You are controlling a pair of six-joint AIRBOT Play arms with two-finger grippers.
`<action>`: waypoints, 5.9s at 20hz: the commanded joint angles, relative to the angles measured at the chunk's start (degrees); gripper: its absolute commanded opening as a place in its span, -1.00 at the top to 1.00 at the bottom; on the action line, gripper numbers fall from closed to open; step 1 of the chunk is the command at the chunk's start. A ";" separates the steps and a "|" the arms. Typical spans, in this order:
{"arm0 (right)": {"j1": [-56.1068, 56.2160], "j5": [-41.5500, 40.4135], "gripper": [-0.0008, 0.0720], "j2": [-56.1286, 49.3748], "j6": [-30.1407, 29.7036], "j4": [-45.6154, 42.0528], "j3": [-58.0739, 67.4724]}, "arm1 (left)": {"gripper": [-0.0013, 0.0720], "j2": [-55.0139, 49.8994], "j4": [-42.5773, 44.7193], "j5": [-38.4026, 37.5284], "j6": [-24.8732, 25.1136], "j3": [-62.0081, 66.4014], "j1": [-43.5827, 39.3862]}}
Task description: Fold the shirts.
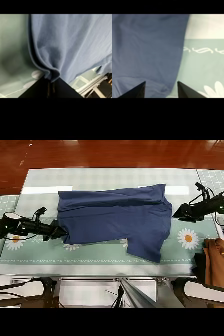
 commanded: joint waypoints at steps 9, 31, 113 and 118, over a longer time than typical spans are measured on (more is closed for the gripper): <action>-4.72 -8.35 -0.39 16.26 -1.03 2.19 -25.57 | 0.91 -0.63 -0.90 -0.28 2.05 0.04 0.37; 11.56 -33.14 0.89 18.47 -0.33 9.94 -8.28 | 0.91 9.57 -11.89 2.51 7.76 19.28 -0.13; 36.92 -1.07 0.88 24.85 31.67 -19.76 18.21 | 0.92 -17.46 -29.70 22.80 -1.27 31.01 -58.47; 36.94 0.63 0.88 24.59 25.27 -26.40 18.14 | 0.92 -8.48 -23.15 22.64 -1.22 30.99 -49.42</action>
